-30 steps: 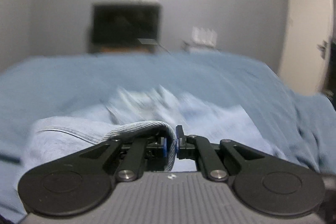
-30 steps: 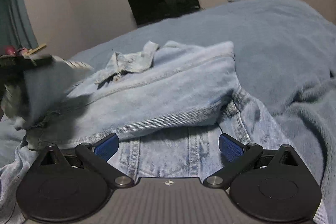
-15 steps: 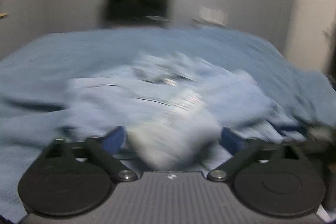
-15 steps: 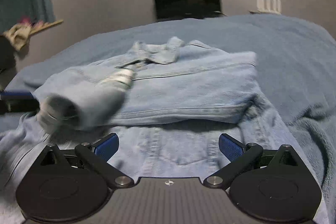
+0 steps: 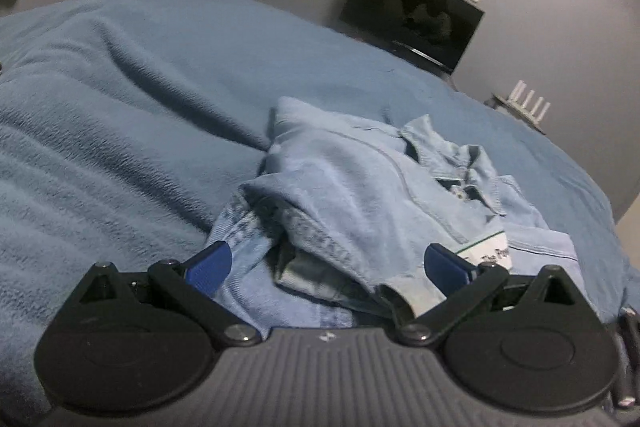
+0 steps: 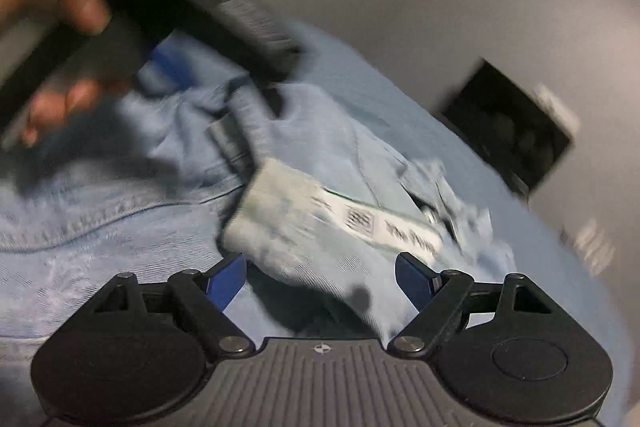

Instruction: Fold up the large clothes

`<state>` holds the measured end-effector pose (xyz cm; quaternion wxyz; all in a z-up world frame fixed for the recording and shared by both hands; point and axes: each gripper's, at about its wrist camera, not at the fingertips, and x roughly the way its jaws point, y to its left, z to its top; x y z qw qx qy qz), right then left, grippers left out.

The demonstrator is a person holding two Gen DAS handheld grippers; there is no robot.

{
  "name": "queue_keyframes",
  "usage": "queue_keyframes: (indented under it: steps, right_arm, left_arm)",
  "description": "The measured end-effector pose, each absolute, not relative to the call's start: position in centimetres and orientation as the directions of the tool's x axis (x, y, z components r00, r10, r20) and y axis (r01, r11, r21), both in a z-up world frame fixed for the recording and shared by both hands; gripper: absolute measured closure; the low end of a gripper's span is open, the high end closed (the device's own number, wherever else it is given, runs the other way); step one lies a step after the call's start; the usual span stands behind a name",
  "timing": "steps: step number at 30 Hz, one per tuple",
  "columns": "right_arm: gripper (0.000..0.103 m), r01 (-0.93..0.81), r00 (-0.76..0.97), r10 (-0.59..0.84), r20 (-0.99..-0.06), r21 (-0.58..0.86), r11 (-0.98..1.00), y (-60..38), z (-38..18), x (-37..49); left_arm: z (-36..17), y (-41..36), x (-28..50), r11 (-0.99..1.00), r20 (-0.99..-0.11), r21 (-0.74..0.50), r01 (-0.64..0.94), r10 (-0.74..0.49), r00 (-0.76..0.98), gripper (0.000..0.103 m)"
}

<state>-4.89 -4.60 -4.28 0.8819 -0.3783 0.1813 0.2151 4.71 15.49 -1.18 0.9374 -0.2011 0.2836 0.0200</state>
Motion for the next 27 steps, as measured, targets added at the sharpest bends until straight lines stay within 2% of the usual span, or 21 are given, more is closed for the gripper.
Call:
queue_keyframes:
  steps: [2, 3, 4, 5, 10, 13, 17, 20, 23, 24, 25, 27]
  right_arm:
    - [0.025, -0.511, 0.848, 0.187, -0.496, -0.673, 0.535, -2.6, -5.5, -4.1]
    - [0.041, -0.521, 0.845, 0.185, -0.502, -0.691, 0.502, -2.0, -5.9, -3.8]
    - [0.069, -0.537, 0.834, 0.187, -0.520, -0.684, 0.494, -1.7, -6.0, -3.4]
    - [0.077, -0.551, 0.821, 0.188, -0.539, -0.664, 0.506, -1.6, -5.8, -3.0]
    - [0.085, -0.501, 0.842, 0.267, -0.468, -0.498, 0.708, -5.0, -1.8, -2.7]
    - [0.085, -0.416, 0.878, 0.261, -0.402, -0.370, 0.831, -9.2, 0.8, -2.4]
    - [0.086, -0.213, 0.924, 0.149, -0.352, -0.153, 0.965, -17.2, 2.8, -1.6]
    - [0.086, -0.075, 0.904, 0.079, -0.419, 0.026, 0.997, -23.0, 1.5, -0.3]
    - [0.081, 0.002, 0.857, 0.126, -0.499, 0.248, 0.969, -27.7, -1.4, 0.7]
    - [0.072, 0.021, 0.849, 0.165, -0.501, 0.345, 0.938, -29.1, -2.4, 0.8]
    - [0.054, 0.030, 0.846, 0.199, -0.494, 0.417, 0.908, -30.1, -3.2, 0.5]
    - [0.032, 0.044, 0.843, 0.262, -0.470, 0.546, 0.836, -31.9, -4.4, 0.7]
  left_arm:
    - [-1.1, 15.7, 4.8, 0.917, -0.530, -0.370, -0.147, -0.079, 0.844, 0.000]
    - [-1.1, 15.9, 4.9, 0.914, -0.531, -0.377, -0.150, -0.081, 0.844, 0.000]
    - [-1.1, 16.1, 4.9, 0.911, -0.532, -0.383, -0.154, -0.081, 0.843, 0.000]
    - [-1.2, 16.2, 5.0, 0.908, -0.533, -0.389, -0.158, -0.082, 0.842, 0.000]
    - [-1.2, 16.4, 5.1, 0.904, -0.525, -0.397, -0.161, -0.080, 0.847, 0.000]
    - [-1.2, 16.4, 5.1, 0.905, -0.533, -0.392, -0.165, -0.078, 0.842, 0.000]
    - [-1.2, 16.4, 5.1, 0.906, -0.535, -0.389, -0.168, -0.073, 0.842, 0.000]
    - [-1.3, 16.3, 5.3, 0.910, -0.546, -0.377, -0.171, -0.069, 0.835, 0.000]
    - [-1.4, 16.0, 5.4, 0.918, -0.554, -0.358, -0.170, -0.061, 0.831, 0.000]
    - [-1.4, 16.0, 5.4, 0.920, -0.556, -0.352, -0.171, -0.059, 0.829, 0.000]
    - [-1.4, 15.9, 5.4, 0.922, -0.558, -0.348, -0.171, -0.057, 0.828, 0.000]
    - [-1.4, 15.9, 5.4, 0.924, -0.560, -0.343, -0.170, -0.056, 0.827, 0.000]
